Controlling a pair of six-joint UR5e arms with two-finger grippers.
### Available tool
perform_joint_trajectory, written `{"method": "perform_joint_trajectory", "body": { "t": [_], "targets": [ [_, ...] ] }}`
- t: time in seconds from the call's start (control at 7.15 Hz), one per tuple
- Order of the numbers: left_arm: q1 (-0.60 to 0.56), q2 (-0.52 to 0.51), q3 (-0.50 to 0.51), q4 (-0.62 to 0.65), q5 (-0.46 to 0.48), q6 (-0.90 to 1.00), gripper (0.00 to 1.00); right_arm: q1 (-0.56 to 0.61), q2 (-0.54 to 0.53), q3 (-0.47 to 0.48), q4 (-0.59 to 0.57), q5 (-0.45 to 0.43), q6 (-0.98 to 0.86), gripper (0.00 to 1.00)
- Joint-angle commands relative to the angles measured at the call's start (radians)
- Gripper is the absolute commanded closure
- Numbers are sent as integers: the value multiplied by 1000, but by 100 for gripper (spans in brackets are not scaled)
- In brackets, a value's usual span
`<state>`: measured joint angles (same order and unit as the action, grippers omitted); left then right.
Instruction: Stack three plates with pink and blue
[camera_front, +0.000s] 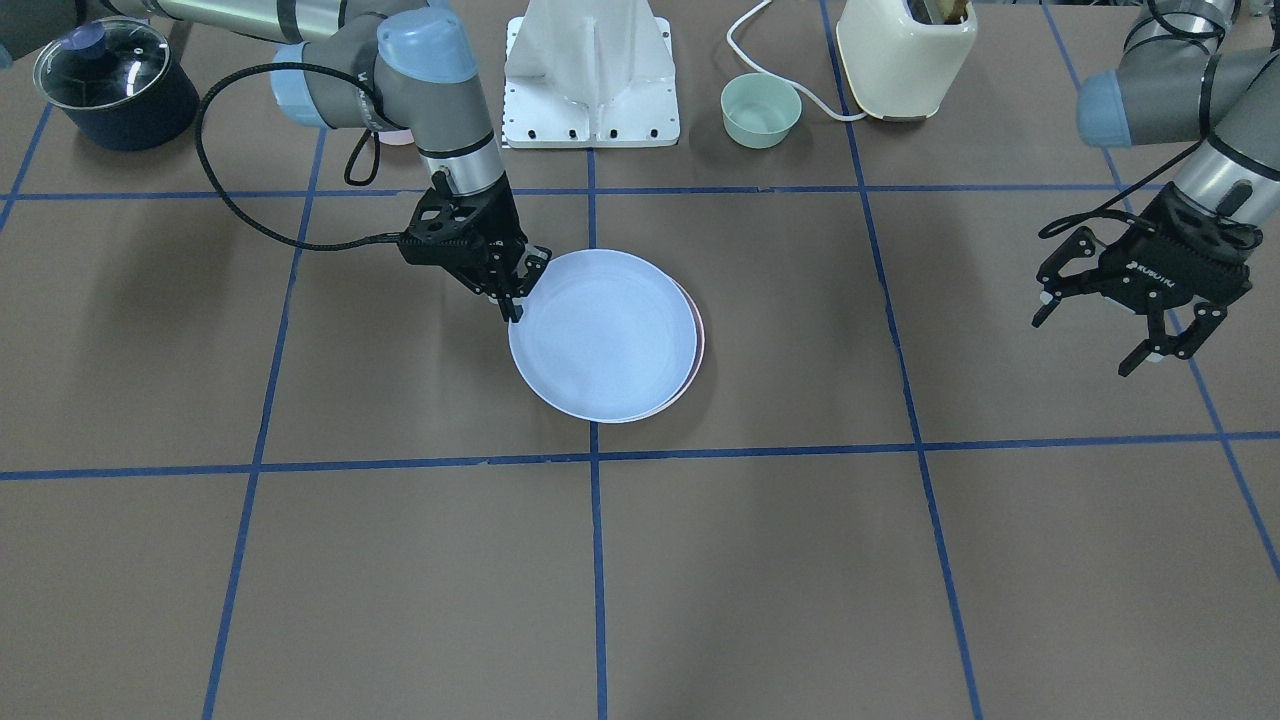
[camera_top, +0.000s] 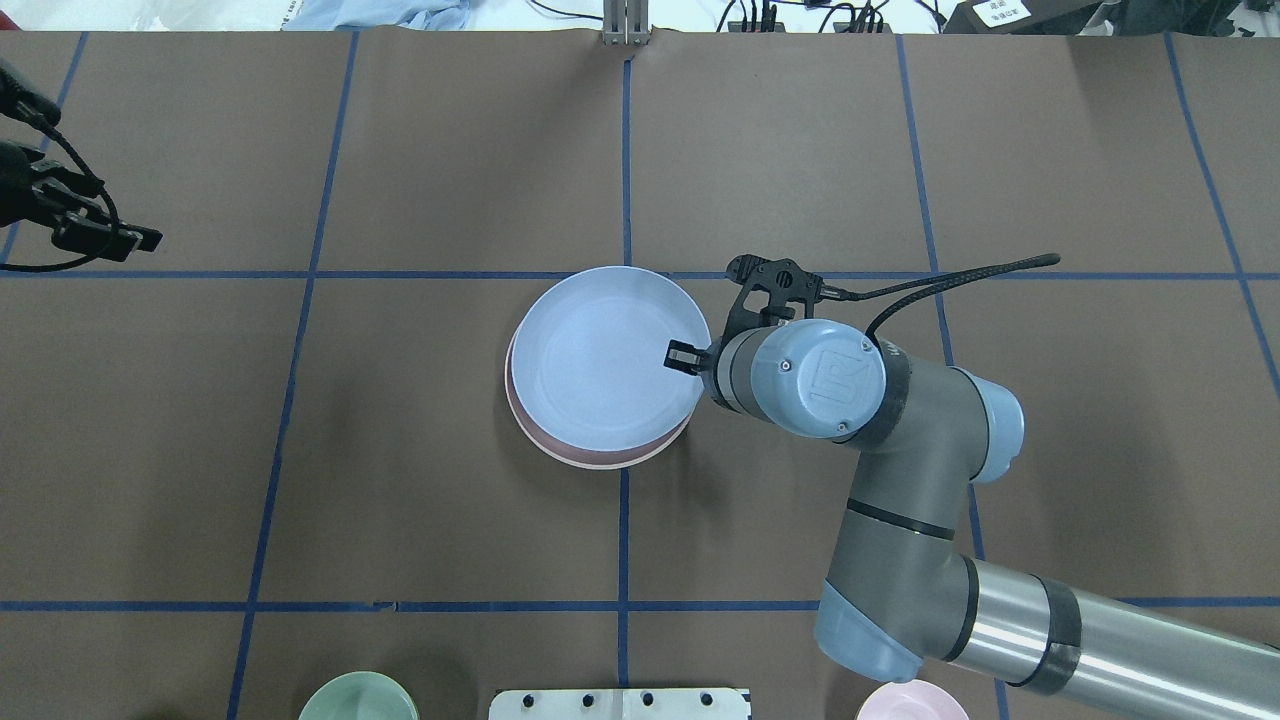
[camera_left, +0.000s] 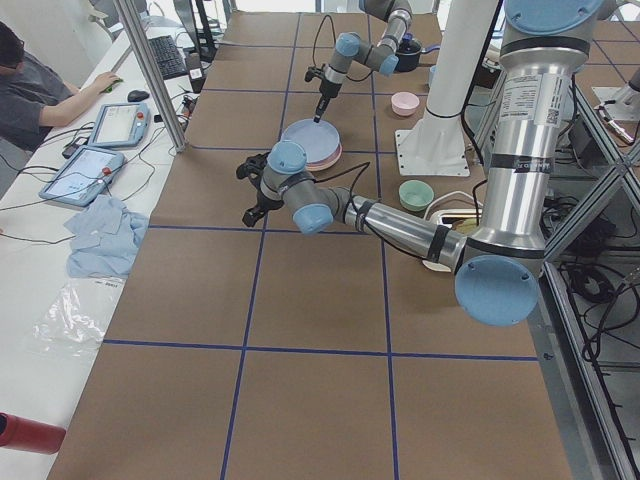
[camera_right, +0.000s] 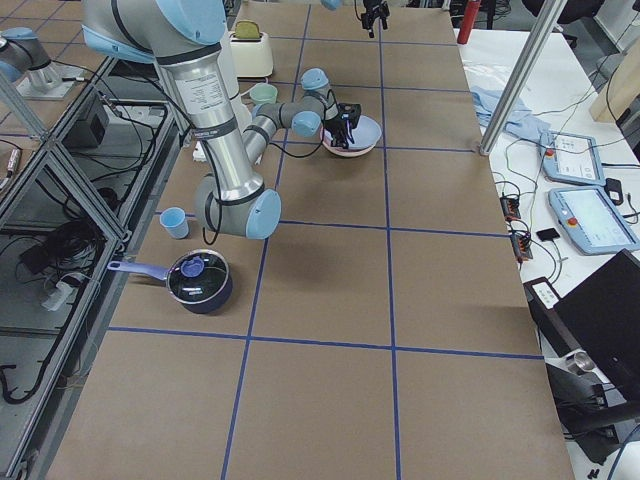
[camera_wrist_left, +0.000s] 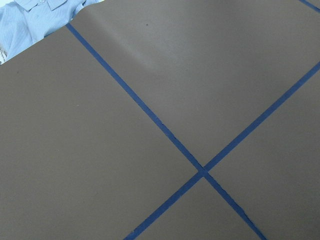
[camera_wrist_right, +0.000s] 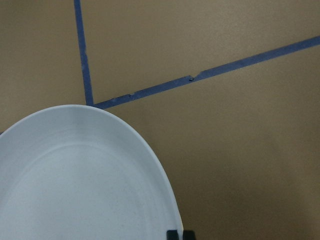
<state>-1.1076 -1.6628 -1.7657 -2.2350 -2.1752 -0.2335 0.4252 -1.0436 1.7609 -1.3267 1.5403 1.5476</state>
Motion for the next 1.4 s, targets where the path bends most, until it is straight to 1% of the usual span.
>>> {"method": "perform_joint_trajectory", "body": {
  "t": [0.0, 0.14, 0.42, 0.56, 0.7, 0.84, 0.98, 1.12, 1.26],
  "targets": [
    [2, 0, 2, 0, 0, -4, 0, -9, 10, -20, 0, -6, 0, 100],
    [2, -2, 14, -6, 0, -4, 0, -13, 10, -20, 1, -8, 0, 65],
    [3, -5, 18, -6, 0, -4, 0, -26, 10, -30, 0, -49, -3, 0],
    [2, -5, 18, -6, 0, -4, 0, -26, 11, -31, 0, -60, -9, 0],
    [2, -3, 18, -6, 0, -4, 0, -13, 11, -23, -3, -52, -20, 0],
    [2, -2, 17, -6, -2, -13, 0, 41, 13, -14, -37, -7, -56, 0],
    [0, 0, 17, -6, -2, -18, 0, 128, 13, 11, -101, 98, -158, 0],
    [-8, 6, 14, -6, -2, -18, 0, 246, 11, 25, -164, 221, -270, 0],
    [-12, 20, 11, -6, -8, -14, 0, 355, 1, 26, -213, 326, -419, 0]
  ]
}}
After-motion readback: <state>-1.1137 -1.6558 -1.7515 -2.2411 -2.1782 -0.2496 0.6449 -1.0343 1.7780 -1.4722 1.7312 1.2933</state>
